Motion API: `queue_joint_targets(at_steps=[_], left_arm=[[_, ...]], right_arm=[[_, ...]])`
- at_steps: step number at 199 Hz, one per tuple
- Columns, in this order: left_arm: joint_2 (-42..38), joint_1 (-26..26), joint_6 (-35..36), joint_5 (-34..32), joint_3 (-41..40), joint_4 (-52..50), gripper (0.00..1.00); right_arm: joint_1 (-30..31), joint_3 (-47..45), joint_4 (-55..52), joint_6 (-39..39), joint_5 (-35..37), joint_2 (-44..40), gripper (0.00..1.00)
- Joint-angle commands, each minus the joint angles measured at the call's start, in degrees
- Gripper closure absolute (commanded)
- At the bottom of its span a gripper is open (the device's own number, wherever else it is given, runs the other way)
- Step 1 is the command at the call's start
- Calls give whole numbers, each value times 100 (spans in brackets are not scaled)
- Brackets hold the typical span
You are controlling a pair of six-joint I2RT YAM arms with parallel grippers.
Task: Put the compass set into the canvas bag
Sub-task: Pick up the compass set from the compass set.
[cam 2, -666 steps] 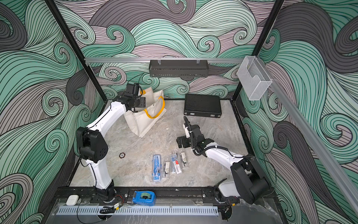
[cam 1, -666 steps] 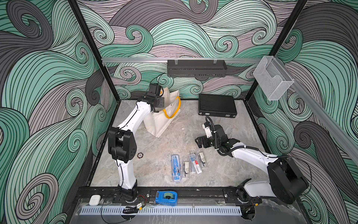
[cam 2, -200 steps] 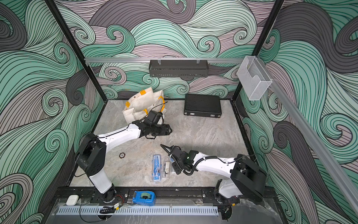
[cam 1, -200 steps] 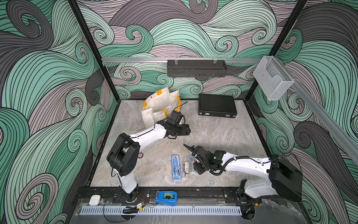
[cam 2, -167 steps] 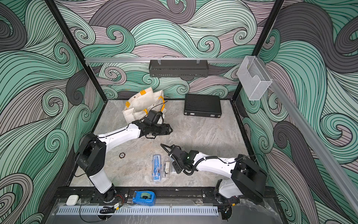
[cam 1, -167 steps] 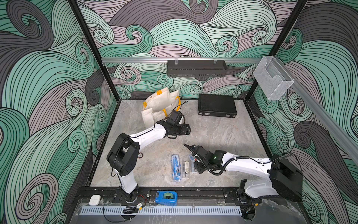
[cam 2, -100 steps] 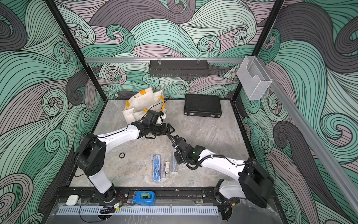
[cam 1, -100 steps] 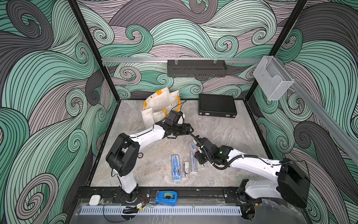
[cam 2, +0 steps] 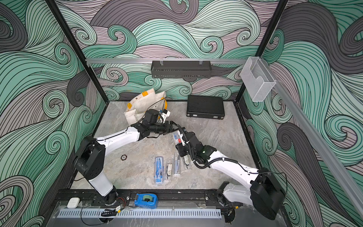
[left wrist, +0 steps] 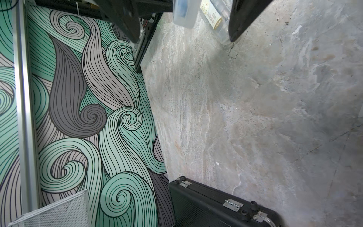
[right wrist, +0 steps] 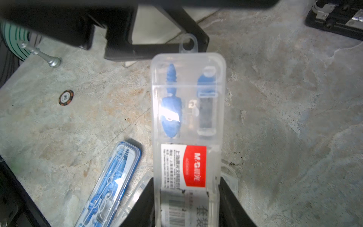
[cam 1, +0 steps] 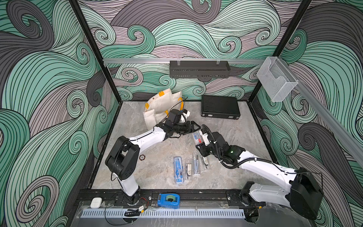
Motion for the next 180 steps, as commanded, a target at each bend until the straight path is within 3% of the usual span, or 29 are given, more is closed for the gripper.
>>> queue_joint_targets(at_steps=[1,77,180], left_arm=[[1,-4,-138,297,155,198,33],[14,-26,-184,516,187,198,46],[254,-43,-457,779,261,470,74]], right_arm=[[-88,-13,273,27,-119,-113,64],[-455,76,456,219,-647,-103,65],[-554,150,628,224,-713,-4,65]])
